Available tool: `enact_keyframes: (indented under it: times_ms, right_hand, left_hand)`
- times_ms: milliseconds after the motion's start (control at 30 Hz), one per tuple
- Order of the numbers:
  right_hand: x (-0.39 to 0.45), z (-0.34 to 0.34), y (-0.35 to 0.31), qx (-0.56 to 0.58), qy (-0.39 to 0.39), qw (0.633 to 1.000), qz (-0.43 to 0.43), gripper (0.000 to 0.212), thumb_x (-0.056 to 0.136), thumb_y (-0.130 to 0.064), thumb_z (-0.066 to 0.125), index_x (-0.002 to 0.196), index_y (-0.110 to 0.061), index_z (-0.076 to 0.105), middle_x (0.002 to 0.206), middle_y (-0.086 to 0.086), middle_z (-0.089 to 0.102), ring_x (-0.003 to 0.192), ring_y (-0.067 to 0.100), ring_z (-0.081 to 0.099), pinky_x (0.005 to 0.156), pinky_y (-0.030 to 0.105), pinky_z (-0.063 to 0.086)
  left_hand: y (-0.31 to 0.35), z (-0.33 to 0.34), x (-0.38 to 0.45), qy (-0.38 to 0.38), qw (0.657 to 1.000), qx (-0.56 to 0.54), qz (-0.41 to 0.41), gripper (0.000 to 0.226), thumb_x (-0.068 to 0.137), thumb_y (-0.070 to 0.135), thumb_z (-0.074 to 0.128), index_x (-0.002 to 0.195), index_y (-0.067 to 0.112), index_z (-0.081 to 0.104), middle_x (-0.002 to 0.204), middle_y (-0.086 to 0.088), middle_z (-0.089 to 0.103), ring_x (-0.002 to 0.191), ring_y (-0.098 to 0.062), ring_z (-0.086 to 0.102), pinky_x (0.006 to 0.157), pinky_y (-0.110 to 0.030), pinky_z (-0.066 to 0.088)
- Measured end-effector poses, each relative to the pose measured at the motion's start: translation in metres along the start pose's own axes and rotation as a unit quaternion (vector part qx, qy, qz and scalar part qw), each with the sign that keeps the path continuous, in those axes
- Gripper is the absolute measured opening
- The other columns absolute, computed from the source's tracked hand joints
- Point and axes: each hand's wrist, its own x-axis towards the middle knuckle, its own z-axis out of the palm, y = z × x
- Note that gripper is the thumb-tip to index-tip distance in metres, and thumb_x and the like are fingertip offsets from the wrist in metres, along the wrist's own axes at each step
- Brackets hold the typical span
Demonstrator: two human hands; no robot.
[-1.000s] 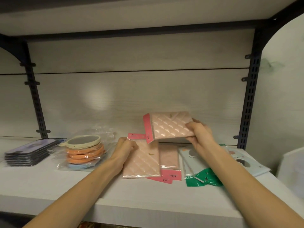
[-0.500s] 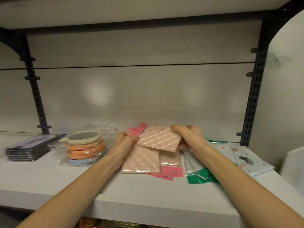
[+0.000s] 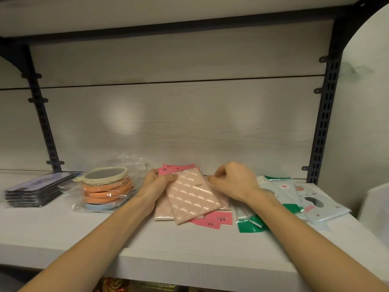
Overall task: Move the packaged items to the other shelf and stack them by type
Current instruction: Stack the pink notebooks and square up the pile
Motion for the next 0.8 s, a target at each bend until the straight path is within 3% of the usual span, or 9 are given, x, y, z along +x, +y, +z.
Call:
enact_keyframes:
  times_ms: [67, 133, 233, 333, 433, 567, 700, 800]
  right_hand:
    - [0.002, 0.0, 0.006, -0.005, -0.011, 1.0, 0.002, 0.041, 0.086, -0.05, 0.06, 0.118, -0.027, 0.069, 0.111, -0.003, 0.073, 0.102, 0.021, 0.065, 0.087, 0.038, 0.055]
    - [0.004, 0.001, 0.011, -0.009, -0.069, 0.998, -0.005, 0.053, 0.088, -0.049, 0.059, 0.135, -0.024, 0.057, 0.13, 0.002, 0.065, 0.117, 0.025, 0.06, 0.096, 0.039, 0.051]
    - [0.003, 0.003, 0.01, -0.075, -0.138, 0.987, -0.016, 0.054, 0.091, -0.056, 0.054, 0.132, -0.021, 0.057, 0.127, 0.008, 0.064, 0.113, 0.029, 0.058, 0.087, 0.035, 0.046]
    - [0.003, 0.003, 0.007, -0.091, -0.154, 0.984, 0.0, 0.06, 0.09, -0.061, 0.053, 0.131, -0.019, 0.056, 0.124, 0.011, 0.063, 0.112, 0.031, 0.056, 0.089, 0.035, 0.045]
    - [0.005, 0.003, 0.008, -0.095, -0.177, 0.98, 0.017, 0.067, 0.086, -0.067, 0.051, 0.134, -0.02, 0.054, 0.126, 0.011, 0.062, 0.105, 0.029, 0.053, 0.087, 0.035, 0.045]
    - [0.009, 0.003, 0.012, -0.041, -0.17, 0.984, 0.03, 0.081, 0.076, -0.073, 0.063, 0.136, -0.02, 0.052, 0.132, 0.006, 0.06, 0.117, 0.027, 0.055, 0.099, 0.039, 0.047]
    - [0.01, 0.003, 0.017, 0.027, -0.14, 0.988, 0.05, 0.104, 0.055, -0.079, 0.073, 0.138, -0.019, 0.053, 0.133, 0.004, 0.058, 0.119, 0.026, 0.055, 0.102, 0.041, 0.047]
    - [0.013, 0.001, 0.021, 0.165, -0.097, 0.978, 0.084, 0.098, 0.059, -0.059, 0.087, 0.138, -0.013, 0.054, 0.131, 0.003, 0.06, 0.117, 0.023, 0.058, 0.104, 0.038, 0.047]
  left_hand:
    - [0.0, 0.0, 0.001, 0.006, 1.0, 0.005, -0.007, 0.036, 0.088, 0.012, 0.071, 0.12, 0.007, 0.053, 0.109, -0.019, 0.07, 0.099, -0.035, 0.07, 0.081, -0.041, 0.057]
    - [-0.001, 0.001, 0.002, 0.013, 1.0, 0.008, -0.012, 0.031, 0.088, 0.013, 0.069, 0.114, 0.011, 0.052, 0.108, -0.019, 0.068, 0.092, -0.032, 0.068, 0.075, -0.037, 0.055]
    - [-0.002, 0.0, 0.003, 0.01, 0.999, 0.028, -0.019, 0.028, 0.087, 0.018, 0.068, 0.109, 0.015, 0.051, 0.106, -0.016, 0.066, 0.089, -0.029, 0.066, 0.07, -0.034, 0.053]
    - [0.0, 0.0, 0.002, 0.012, 0.999, 0.041, -0.023, 0.022, 0.087, 0.018, 0.067, 0.102, 0.017, 0.05, 0.103, -0.016, 0.066, 0.087, -0.029, 0.065, 0.072, -0.036, 0.053]
    - [0.001, -0.002, 0.003, 0.011, 0.998, 0.055, -0.025, 0.034, 0.083, 0.021, 0.069, 0.113, 0.009, 0.056, 0.104, -0.019, 0.069, 0.091, -0.033, 0.07, 0.07, -0.036, 0.055]
    - [0.001, -0.003, 0.002, 0.014, 0.998, 0.053, -0.026, 0.025, 0.085, 0.017, 0.068, 0.106, 0.013, 0.055, 0.102, -0.018, 0.069, 0.086, -0.03, 0.066, 0.07, -0.035, 0.053]
    - [0.002, -0.003, 0.003, 0.01, 0.998, 0.058, -0.028, 0.038, 0.081, 0.017, 0.07, 0.116, 0.006, 0.061, 0.104, -0.022, 0.073, 0.095, -0.037, 0.072, 0.07, -0.036, 0.056]
    - [0.004, -0.005, 0.002, 0.009, 0.998, 0.047, -0.033, 0.041, 0.079, 0.018, 0.071, 0.117, 0.006, 0.061, 0.104, -0.021, 0.073, 0.085, -0.034, 0.071, 0.064, -0.033, 0.055]
